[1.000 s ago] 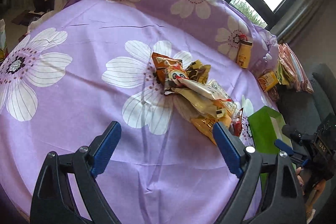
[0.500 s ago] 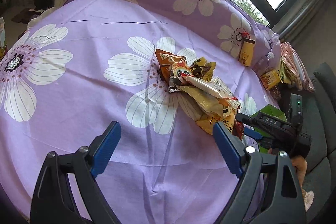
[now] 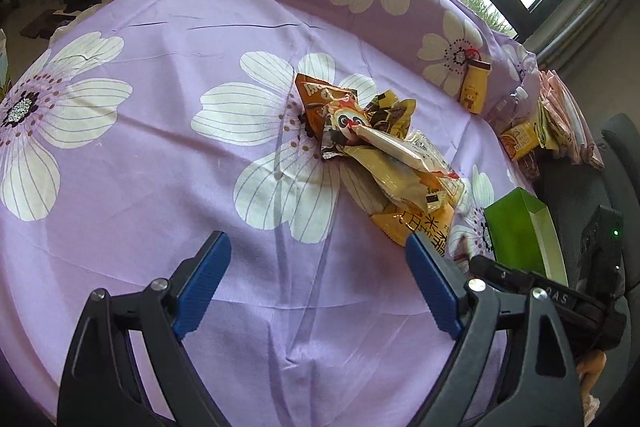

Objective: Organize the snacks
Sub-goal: 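Move the right gripper back over the red-and-brown snack packet, then grasp the red-and-brown snack packet with the right gripper, then lift and carry the red-and-brown packet over the green box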

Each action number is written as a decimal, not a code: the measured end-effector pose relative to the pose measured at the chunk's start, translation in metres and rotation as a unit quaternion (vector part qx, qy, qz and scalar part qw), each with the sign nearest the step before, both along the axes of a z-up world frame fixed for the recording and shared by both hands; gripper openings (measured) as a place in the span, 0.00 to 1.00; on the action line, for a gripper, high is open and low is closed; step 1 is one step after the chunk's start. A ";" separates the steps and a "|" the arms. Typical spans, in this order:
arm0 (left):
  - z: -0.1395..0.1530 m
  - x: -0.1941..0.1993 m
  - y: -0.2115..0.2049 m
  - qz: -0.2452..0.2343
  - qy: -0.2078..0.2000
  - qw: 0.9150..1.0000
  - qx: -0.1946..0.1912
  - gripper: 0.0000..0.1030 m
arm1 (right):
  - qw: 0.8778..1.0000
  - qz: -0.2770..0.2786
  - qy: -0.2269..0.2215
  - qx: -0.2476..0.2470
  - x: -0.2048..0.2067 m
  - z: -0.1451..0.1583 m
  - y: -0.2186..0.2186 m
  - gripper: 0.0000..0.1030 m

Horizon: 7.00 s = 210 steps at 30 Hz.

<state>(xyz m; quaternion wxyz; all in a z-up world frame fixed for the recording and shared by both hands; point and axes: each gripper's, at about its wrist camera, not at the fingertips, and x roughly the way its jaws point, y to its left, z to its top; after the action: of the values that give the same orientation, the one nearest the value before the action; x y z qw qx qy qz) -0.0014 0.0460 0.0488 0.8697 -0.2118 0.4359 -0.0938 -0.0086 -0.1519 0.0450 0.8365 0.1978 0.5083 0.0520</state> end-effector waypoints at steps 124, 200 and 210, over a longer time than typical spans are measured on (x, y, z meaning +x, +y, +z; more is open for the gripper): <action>0.092 -0.082 -0.121 -0.163 -0.179 0.970 0.032 0.27 | 0.973 0.055 -0.223 0.028 -0.084 0.114 0.022 0.36; 0.089 -0.043 -0.318 -0.327 -0.151 0.933 0.001 0.26 | 0.962 -0.167 -0.208 0.057 -0.118 0.095 -0.174 0.36; 0.077 -0.033 -0.337 -0.349 -0.125 0.929 -0.014 0.26 | 0.961 -0.196 -0.186 0.062 -0.118 0.082 -0.195 0.36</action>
<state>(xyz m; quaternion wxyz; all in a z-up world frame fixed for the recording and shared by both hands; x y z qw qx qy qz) -0.0347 -0.2912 0.1257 0.8265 -0.0448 0.3689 -0.4228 -0.1271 -0.3470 0.1269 0.8962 0.3323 0.2904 -0.0459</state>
